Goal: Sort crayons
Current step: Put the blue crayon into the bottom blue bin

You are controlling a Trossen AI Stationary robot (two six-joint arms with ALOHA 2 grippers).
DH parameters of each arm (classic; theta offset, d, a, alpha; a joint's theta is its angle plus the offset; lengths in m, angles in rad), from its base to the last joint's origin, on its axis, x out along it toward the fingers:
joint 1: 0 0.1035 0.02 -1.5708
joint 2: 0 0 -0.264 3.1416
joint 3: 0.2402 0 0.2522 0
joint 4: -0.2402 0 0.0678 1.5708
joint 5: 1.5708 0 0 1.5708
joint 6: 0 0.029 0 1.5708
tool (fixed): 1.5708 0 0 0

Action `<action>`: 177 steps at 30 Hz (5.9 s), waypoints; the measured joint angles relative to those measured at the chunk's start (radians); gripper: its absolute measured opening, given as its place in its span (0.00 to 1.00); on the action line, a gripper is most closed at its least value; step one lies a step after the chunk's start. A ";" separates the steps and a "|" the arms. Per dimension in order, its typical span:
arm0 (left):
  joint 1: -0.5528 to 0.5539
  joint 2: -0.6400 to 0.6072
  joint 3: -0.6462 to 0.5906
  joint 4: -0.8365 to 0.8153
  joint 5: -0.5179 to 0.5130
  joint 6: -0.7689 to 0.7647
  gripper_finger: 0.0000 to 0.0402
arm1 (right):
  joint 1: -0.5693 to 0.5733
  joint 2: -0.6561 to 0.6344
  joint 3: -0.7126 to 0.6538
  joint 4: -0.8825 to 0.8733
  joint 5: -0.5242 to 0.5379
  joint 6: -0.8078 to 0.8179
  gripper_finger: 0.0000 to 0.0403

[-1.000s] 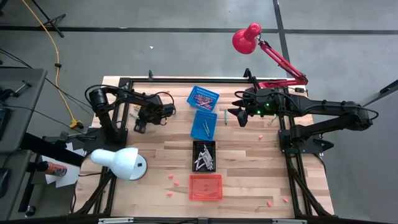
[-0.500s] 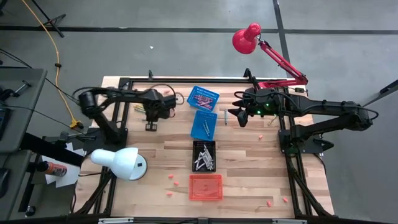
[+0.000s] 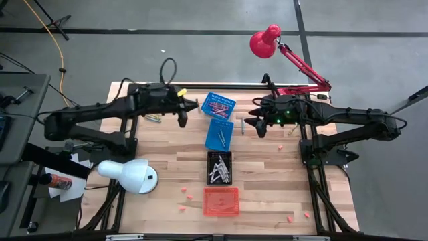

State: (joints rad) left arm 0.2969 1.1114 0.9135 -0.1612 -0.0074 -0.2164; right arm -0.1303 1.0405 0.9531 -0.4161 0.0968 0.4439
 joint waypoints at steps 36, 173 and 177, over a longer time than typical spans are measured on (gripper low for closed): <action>-0.122 0.552 0.076 0.177 0.054 -0.487 0.00 | -0.014 0.000 0.000 0.143 -0.102 -0.078 0.54; -0.121 -0.239 -0.348 0.510 -0.082 -0.174 0.46 | 0.030 0.178 -0.203 0.713 -0.077 -0.051 0.00; -0.121 -0.239 -0.348 0.511 -0.083 -0.174 0.46 | 0.031 0.220 -0.201 0.719 -0.075 0.040 0.00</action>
State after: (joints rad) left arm 0.1761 0.8719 0.5652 0.3498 -0.0906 -0.3906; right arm -0.0997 1.2604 0.7517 0.3027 0.0220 0.4844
